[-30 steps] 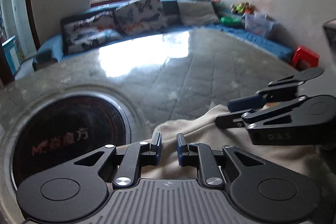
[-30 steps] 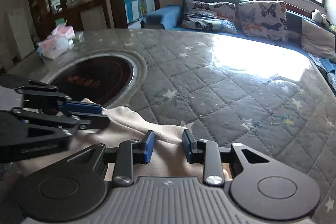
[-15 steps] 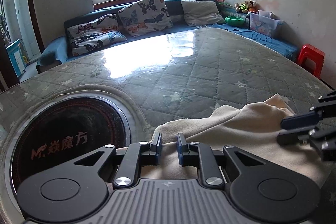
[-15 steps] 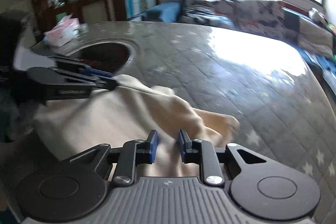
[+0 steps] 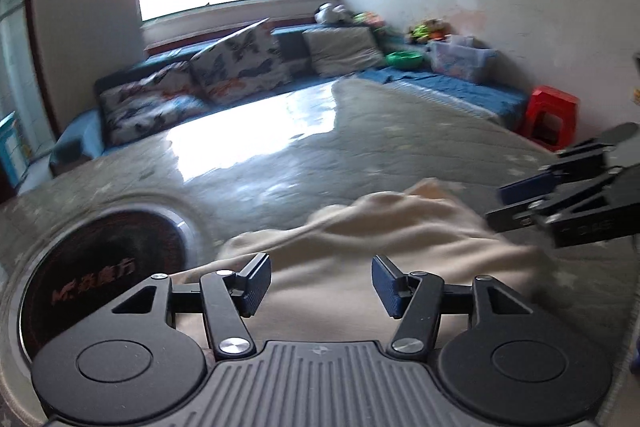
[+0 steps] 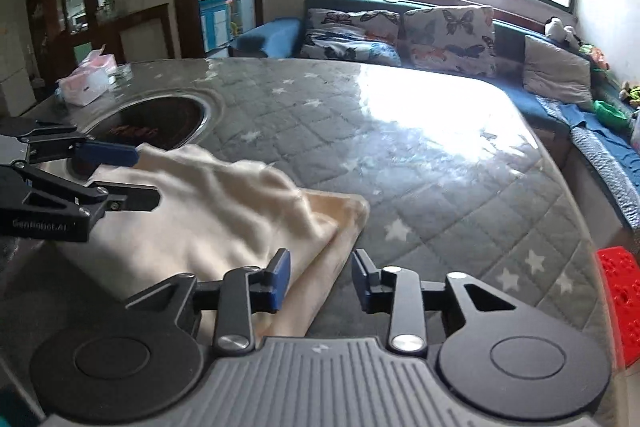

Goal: Fold clothes

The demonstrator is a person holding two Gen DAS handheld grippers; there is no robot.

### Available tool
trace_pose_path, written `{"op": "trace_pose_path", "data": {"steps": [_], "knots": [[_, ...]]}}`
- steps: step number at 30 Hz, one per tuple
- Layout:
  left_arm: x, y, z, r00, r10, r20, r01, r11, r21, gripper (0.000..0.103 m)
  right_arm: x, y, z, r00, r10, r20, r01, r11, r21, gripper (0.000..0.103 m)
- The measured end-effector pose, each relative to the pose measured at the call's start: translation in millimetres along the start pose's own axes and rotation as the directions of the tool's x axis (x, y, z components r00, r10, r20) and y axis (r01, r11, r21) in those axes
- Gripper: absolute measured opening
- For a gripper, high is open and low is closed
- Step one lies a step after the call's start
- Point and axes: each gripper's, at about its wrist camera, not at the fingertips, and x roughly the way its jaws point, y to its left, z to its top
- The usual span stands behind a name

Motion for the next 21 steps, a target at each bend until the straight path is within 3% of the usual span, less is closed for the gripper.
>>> {"op": "trace_pose_path", "data": {"steps": [8, 14, 18, 21], "knots": [[-5.6, -44.0, -2.9, 0.992, -0.121, 0.031, 0.117, 0.987, 0.107, 0.059, -9.9, -0.5, -8.2, 1.0, -0.001, -0.002, 0.001, 1.0, -0.029, 0.043], [0.3, -48.6, -18.1, 0.987, -0.16, -0.006, 0.159, 0.978, 0.138, 0.059, -16.1, 8.0, -6.8, 0.998, 0.054, 0.034, -0.052, 0.997, -0.048, 0.049], [4.7, -49.0, -29.0, 0.985, -0.172, -0.034, 0.175, 0.974, 0.145, 0.059, -2.9, 16.7, -14.7, 0.999, 0.042, -0.009, -0.043, 0.994, -0.098, 0.05], [4.0, -47.6, -33.6, 0.983, -0.179, -0.032, 0.182, 0.973, 0.143, 0.061, 4.3, 11.7, -24.1, 0.999, 0.036, -0.011, -0.037, 0.996, -0.085, 0.059]]}}
